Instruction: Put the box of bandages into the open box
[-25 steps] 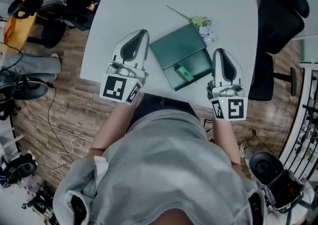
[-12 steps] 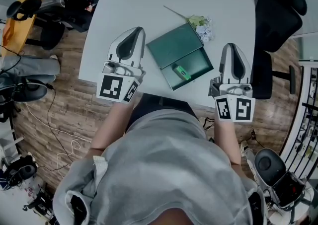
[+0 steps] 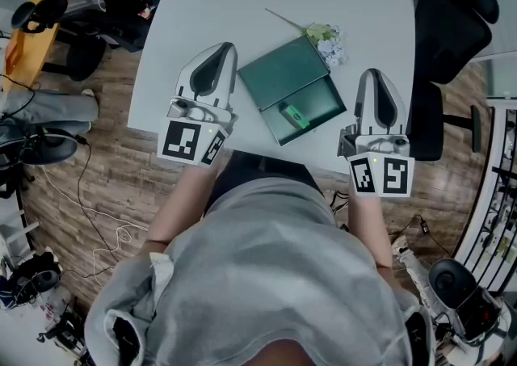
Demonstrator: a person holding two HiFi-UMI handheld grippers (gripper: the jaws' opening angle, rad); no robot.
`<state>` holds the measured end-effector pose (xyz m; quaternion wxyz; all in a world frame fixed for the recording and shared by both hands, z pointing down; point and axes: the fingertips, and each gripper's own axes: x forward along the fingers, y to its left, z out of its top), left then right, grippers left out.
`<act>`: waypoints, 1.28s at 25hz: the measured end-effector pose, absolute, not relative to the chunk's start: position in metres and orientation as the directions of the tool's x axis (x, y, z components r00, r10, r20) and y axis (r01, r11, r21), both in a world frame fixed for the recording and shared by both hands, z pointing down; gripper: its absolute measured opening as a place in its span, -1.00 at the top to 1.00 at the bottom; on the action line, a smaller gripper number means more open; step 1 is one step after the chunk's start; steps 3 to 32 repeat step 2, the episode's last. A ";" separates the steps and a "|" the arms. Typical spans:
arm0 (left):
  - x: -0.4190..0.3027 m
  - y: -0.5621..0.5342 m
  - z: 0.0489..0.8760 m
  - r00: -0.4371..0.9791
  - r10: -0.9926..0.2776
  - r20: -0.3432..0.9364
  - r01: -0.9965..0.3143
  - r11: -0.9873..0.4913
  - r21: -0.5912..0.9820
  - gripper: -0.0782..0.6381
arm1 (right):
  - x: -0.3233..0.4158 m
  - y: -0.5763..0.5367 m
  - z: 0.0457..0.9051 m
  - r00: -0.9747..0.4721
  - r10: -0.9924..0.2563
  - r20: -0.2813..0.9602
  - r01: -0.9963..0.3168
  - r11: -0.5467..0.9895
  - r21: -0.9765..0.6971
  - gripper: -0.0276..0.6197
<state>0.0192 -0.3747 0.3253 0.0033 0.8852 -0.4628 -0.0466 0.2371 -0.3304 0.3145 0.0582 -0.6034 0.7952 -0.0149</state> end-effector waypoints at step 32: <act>0.020 -0.374 0.325 0.568 -0.819 -0.079 -0.818 -0.573 0.049 0.73 | 0.237 -0.330 0.315 -0.265 -0.961 -0.073 -0.958 0.272 -0.094 0.74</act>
